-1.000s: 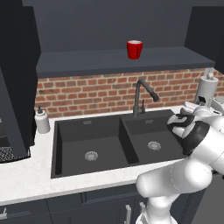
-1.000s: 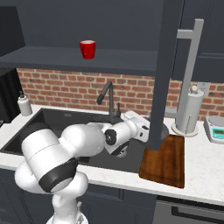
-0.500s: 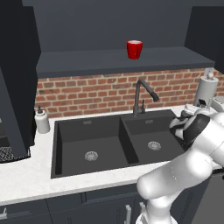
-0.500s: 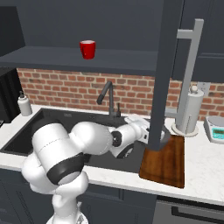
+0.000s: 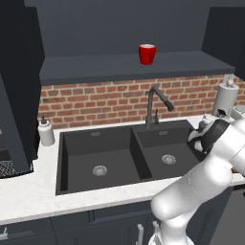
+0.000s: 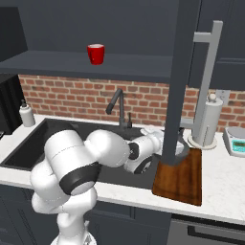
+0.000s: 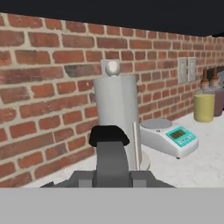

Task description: Pick the kettle from the counter and place it on the tray. Then pick the mug from the cabinet and place it on the tray. Then close the cabinet doors.

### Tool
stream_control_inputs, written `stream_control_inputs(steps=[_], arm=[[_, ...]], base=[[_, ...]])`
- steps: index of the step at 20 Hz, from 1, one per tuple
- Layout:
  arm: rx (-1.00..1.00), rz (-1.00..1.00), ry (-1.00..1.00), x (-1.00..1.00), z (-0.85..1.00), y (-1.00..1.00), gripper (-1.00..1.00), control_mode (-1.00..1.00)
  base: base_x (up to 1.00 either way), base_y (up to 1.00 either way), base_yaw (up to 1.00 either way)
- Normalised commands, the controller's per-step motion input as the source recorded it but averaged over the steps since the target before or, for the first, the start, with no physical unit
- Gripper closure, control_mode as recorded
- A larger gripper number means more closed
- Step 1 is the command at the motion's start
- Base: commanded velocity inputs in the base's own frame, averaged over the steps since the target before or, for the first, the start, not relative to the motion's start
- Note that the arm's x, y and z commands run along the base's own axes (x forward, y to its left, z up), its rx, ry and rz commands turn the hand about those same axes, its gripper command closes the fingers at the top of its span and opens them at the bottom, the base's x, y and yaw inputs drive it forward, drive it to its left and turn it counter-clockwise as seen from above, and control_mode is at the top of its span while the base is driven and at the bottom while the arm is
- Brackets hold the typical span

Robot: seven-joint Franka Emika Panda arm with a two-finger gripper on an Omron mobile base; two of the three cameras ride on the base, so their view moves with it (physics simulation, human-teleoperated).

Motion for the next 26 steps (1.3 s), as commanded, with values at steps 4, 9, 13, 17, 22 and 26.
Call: stream_control_inputs(steps=[4, 9, 13, 17, 22, 26], arm=[[0.00, 0.00, 0.00, 0.22, -0.05, -0.10, 1.00, -1.00], [0.00, 0.00, 0.00, 0.23, -0.16, -0.08, 1.00, -1.00], [0.00, 0.00, 0.00, 0.25, -0.16, -0.10, 1.00, -1.00], [0.00, 0.00, 0.00, 0.23, -0.15, -0.13, 1.00, -1.00], [0.00, 0.00, -0.01, 0.17, -0.16, -0.16, 1.00, -1.00], [0.00, 0.00, -0.07, 0.02, -0.09, -0.18, 1.00, -1.00]], base=[[0.00, 0.00, 0.00], [0.00, 0.00, 0.00], [0.00, 0.00, 0.00], [0.00, 0.00, 0.00], [0.00, 0.00, 0.00], [0.00, 0.00, 0.00]])
